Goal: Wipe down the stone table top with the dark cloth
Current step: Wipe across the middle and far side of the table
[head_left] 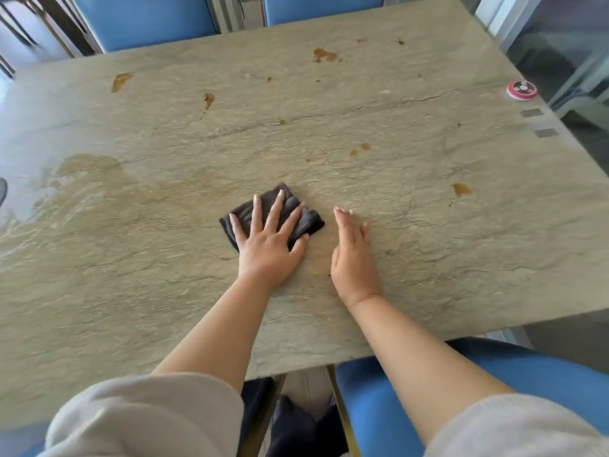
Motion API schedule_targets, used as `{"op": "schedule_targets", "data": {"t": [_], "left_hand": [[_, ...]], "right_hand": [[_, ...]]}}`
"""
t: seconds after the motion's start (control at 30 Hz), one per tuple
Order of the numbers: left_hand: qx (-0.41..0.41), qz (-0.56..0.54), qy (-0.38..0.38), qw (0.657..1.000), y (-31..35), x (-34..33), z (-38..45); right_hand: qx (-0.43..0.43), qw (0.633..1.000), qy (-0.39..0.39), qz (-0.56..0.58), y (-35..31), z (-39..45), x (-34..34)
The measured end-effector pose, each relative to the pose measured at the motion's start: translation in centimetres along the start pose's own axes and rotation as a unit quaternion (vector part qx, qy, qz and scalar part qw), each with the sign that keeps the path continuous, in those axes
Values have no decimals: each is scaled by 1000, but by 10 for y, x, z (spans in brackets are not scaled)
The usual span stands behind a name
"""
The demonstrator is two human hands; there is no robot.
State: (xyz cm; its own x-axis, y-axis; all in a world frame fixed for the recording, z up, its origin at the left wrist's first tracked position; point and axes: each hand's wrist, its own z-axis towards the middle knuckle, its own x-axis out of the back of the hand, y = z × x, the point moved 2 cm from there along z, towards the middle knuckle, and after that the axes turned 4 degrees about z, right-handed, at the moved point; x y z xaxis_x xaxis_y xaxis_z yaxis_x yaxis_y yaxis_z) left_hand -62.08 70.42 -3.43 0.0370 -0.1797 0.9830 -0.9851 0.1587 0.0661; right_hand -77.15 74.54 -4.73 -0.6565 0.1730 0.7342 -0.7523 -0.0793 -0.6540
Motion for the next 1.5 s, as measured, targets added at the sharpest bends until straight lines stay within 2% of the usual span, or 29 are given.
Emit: {"op": "schedule_targets", "data": {"t": [0.1,0.2,0.27,0.33,0.4,0.47,0.5,0.57,0.67,0.73,0.8,0.9,1.0,1.07,1.1,1.13,1.2,1.23,1.3,1.4,1.5], "left_hand": [[-96,25,-7,995,1,-6,-47],[-147,45,-50,987,-10,-9,-80],[-170,-4,-75,983,-20,-5,-83],[-169,-107,-59,978,-33,6,-79],[-110,-162,6,981,-55,14,-76],[12,-157,30,987,-86,15,-79],[81,-148,10,986,-103,13,-83],[176,-136,-63,973,-133,5,-92],[166,-173,-123,963,-158,-3,-96],[151,-264,-136,943,-166,-7,-90],[157,-353,-139,912,-174,-2,-87],[112,-337,-116,928,-192,1,-89],[65,-325,-126,935,-207,5,-91],[40,-326,-128,936,-211,3,-92],[32,-328,-123,936,-213,3,-93],[31,-331,-118,936,-215,1,-94],[28,-328,-116,937,-219,-1,-96],[28,-339,-123,932,-221,-1,-96],[15,-373,-125,919,-224,-4,-95],[14,-354,-107,929,-226,-6,-94],[-3,-310,-85,947,-222,-2,-96]], "right_hand": [[-7,1000,2,31,-1,0,4],[-15,1000,-14,11,-4,1,2],[-55,998,-10,-20,-14,2,0],[-69,995,6,-73,-41,-5,-4],[-28,992,0,-122,-75,-21,-13],[-6,982,-94,-162,-99,-39,-30],[-9,970,-146,-195,-100,-43,-39],[-8,952,-186,-245,-88,-36,-47],[-41,942,-192,-271,-76,-6,-50],[-64,939,-194,-277,-83,3,-60],[-21,934,-217,-283,-108,-9,-77],[129,911,-279,-273,-146,-59,-99],[320,850,-355,-222,-141,-85,-89],[392,813,-380,-202,-119,-70,-76],[385,825,-360,-205,-110,-57,-74],[345,853,-330,-213,-107,-46,-74],[221,906,-265,-244,-121,-36,-85],[177,918,-243,-257,-134,-40,-97],[177,911,-254,-270,-166,-64,-119],[289,879,-317,-210,-190,-101,-132],[401,820,-369,-175,-169,-107,-117]]}}
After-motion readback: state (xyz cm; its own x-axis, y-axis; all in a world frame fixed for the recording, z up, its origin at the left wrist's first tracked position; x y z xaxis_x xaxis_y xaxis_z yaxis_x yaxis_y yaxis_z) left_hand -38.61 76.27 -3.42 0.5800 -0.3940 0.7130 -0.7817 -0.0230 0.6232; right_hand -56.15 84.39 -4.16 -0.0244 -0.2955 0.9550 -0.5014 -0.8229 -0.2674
